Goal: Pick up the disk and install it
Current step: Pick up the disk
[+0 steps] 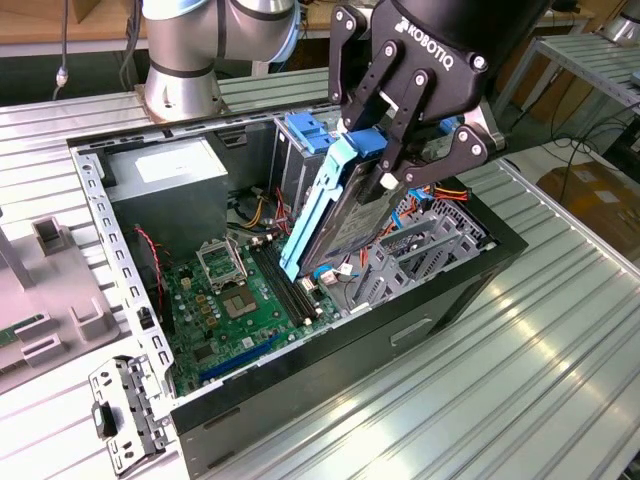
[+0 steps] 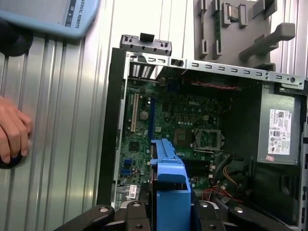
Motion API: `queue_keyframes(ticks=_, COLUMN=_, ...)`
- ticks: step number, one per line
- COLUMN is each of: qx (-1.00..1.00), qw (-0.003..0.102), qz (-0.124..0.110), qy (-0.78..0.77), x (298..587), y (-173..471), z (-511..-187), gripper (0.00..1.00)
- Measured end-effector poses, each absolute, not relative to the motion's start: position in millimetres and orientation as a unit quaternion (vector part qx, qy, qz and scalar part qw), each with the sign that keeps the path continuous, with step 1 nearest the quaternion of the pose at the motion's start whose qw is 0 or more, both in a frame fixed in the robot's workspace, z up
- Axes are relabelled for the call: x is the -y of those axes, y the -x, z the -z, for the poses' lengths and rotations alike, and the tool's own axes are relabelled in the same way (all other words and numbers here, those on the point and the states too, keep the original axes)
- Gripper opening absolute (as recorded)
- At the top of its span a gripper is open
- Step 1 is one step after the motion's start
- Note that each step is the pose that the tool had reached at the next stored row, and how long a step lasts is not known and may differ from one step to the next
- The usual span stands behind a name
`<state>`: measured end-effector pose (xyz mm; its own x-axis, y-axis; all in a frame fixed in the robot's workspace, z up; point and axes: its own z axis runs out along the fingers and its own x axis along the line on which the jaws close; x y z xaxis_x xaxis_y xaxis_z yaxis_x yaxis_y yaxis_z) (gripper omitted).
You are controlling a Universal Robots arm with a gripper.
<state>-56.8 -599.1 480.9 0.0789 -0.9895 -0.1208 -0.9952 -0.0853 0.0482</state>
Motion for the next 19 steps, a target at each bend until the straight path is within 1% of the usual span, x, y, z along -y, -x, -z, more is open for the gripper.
queue_keyframes(ticks=15, qx=-0.676, qw=0.021, qz=-0.061, qy=0.734, x=606.7, y=35.0, z=-479.7, gripper=0.37)
queue_keyframes(ticks=17, qx=-0.678, qw=0.006, qz=-0.047, qy=0.734, x=606.7, y=34.7, z=-479.8, gripper=0.37)
queue_keyframes(ticks=18, qx=-0.678, qw=0.001, qz=-0.043, qy=0.734, x=606.6, y=34.7, z=-479.7, gripper=0.37)
queue_keyframes(ticks=19, qx=-0.678, qw=0.0, qz=-0.042, qy=0.734, x=606.7, y=34.6, z=-479.7, gripper=0.37)
